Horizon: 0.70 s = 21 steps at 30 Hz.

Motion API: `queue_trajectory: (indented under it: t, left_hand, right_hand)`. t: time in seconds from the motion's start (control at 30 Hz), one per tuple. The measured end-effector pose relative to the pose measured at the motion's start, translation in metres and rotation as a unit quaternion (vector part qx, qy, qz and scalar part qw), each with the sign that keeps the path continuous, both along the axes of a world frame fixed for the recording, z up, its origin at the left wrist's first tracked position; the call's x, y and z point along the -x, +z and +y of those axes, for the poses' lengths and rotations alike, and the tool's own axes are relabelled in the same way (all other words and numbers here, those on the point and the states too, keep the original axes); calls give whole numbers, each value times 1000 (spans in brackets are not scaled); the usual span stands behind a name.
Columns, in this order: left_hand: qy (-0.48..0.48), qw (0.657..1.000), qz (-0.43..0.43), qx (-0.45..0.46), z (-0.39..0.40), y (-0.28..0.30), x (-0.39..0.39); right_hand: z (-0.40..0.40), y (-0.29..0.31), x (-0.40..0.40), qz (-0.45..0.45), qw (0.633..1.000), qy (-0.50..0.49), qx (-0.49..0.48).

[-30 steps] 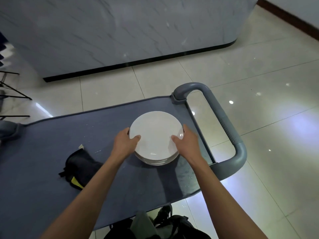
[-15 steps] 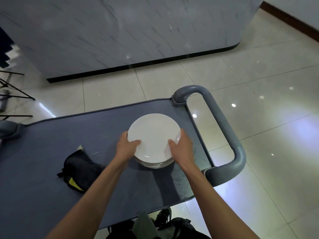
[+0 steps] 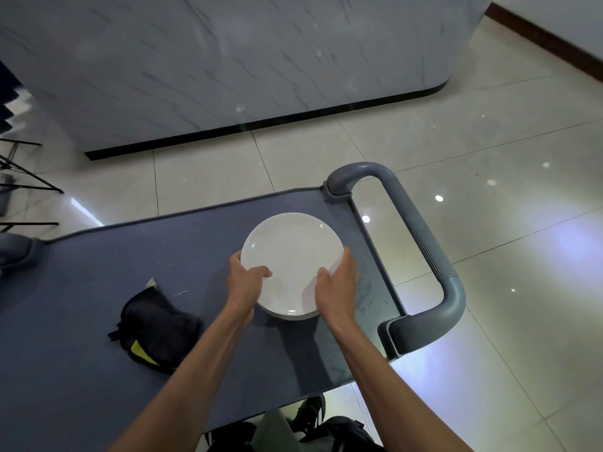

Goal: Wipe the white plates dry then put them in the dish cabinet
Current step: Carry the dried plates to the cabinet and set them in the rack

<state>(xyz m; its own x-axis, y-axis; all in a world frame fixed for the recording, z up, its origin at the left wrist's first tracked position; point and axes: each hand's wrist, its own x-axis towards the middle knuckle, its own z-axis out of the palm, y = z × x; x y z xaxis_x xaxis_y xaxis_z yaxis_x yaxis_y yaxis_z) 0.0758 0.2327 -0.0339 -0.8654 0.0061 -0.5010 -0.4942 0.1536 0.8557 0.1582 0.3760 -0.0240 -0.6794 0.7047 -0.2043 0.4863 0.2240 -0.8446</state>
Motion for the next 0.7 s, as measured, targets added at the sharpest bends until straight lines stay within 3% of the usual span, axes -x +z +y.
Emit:
queue_trajectory:
  t: [0.23, 0.7]
  left_hand:
    - [24, 999, 38, 13, 1, 4, -14]
    - [-9, 962, 256, 98, 17, 53, -31]
  right_hand:
    - [-7, 5, -2, 40, 999, -20, 31]
    - [22, 43, -17, 147, 989, 5, 6]
